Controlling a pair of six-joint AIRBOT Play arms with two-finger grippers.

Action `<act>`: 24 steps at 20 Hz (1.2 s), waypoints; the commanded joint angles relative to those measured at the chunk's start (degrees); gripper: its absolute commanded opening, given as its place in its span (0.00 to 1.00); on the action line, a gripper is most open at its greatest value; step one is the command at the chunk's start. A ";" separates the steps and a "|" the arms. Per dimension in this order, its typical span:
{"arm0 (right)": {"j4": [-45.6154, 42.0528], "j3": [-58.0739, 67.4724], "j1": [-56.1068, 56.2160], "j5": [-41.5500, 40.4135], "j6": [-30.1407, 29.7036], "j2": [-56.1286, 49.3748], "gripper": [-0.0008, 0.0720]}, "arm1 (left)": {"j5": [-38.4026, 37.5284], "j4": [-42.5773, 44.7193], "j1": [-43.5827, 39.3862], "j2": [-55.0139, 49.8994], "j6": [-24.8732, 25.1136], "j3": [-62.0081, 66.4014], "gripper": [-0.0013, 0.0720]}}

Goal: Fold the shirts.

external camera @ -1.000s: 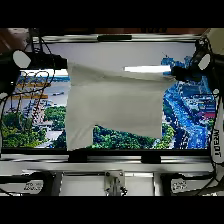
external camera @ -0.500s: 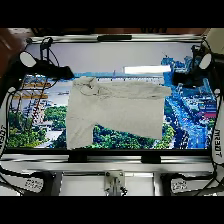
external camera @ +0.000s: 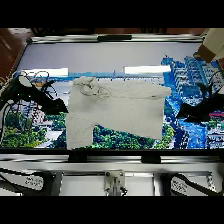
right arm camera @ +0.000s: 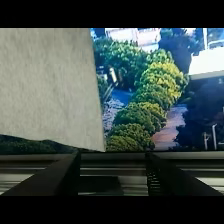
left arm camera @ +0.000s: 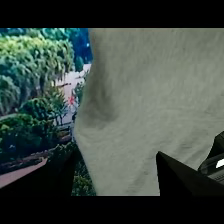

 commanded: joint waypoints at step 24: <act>16.15 -25.03 -0.98 -16.61 -1.99 2.05 0.91 | 6.73 -4.24 -2.25 0.11 5.95 -5.22 0.07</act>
